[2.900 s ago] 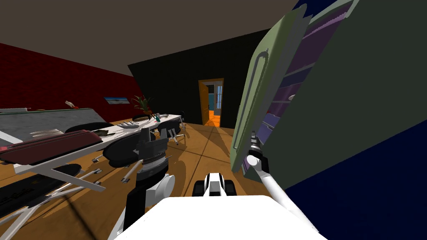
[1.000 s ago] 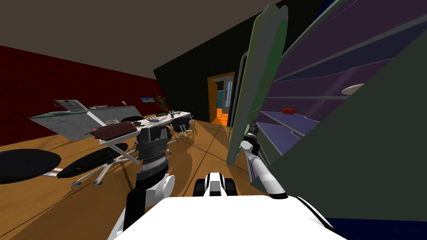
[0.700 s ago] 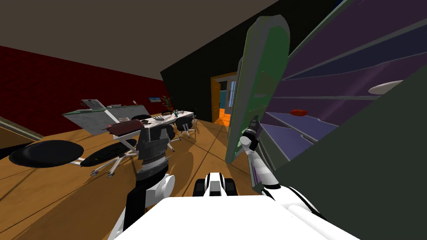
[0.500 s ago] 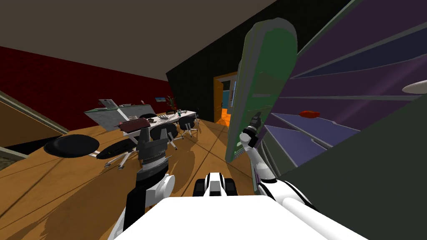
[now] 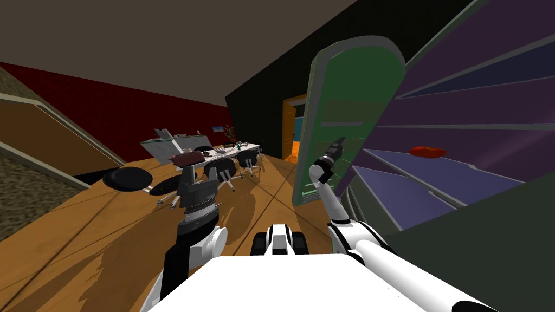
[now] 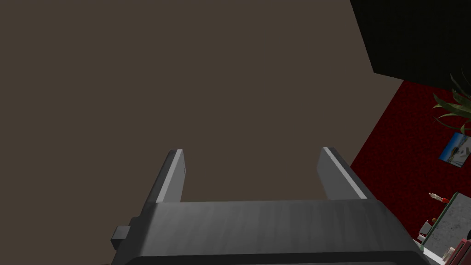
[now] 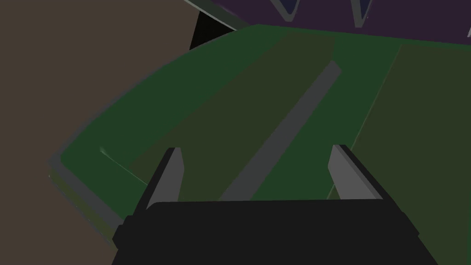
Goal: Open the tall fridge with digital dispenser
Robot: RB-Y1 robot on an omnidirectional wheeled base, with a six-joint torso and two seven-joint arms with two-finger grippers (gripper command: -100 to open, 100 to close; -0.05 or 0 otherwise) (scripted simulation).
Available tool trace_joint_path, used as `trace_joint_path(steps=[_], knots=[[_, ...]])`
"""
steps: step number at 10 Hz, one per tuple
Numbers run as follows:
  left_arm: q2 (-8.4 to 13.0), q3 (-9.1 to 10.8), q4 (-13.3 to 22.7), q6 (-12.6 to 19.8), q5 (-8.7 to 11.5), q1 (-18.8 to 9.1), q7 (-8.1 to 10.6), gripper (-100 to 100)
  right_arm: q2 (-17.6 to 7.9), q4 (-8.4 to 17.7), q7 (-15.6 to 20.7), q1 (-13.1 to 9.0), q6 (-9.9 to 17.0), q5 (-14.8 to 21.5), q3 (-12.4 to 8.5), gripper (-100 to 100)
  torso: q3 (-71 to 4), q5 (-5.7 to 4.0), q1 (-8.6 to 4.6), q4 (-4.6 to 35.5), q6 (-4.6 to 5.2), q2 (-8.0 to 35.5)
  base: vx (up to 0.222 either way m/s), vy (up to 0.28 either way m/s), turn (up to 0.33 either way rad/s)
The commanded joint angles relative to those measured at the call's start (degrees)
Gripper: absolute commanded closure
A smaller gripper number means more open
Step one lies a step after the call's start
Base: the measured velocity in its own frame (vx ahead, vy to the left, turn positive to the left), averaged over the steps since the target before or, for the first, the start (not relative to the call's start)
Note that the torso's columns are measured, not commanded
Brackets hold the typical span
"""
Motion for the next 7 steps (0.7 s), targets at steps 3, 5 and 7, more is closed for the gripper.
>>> trace_joint_path(steps=[3,5,7], knots=[[0.00,0.00,0.00,0.00,0.00,-0.01,0.00,0,0.66,-1.94,6.32,-6.56,-3.55,-1.84,-1.18,-100,0.01,-0.02,-0.07,0.01,-0.05,0.02,0.002,-0.057,0.155],[0.00,0.00,0.00,0.00,0.00,-0.01,0.00,0,0.93,-2.64,8.96,-9.28,-5.25,-2.58,-1.68,-100,0.01,0.00,-0.01,0.01,-0.07,0.02,-0.002,-0.060,0.179],[0.00,0.00,0.00,0.00,0.00,-0.01,0.00,0,1.41,-3.93,12.92,-13.20,-8.49,-3.99,-2.64,-100,0.03,0.00,0.00,0.02,-0.06,0.05,-0.026,-0.074,0.250]])
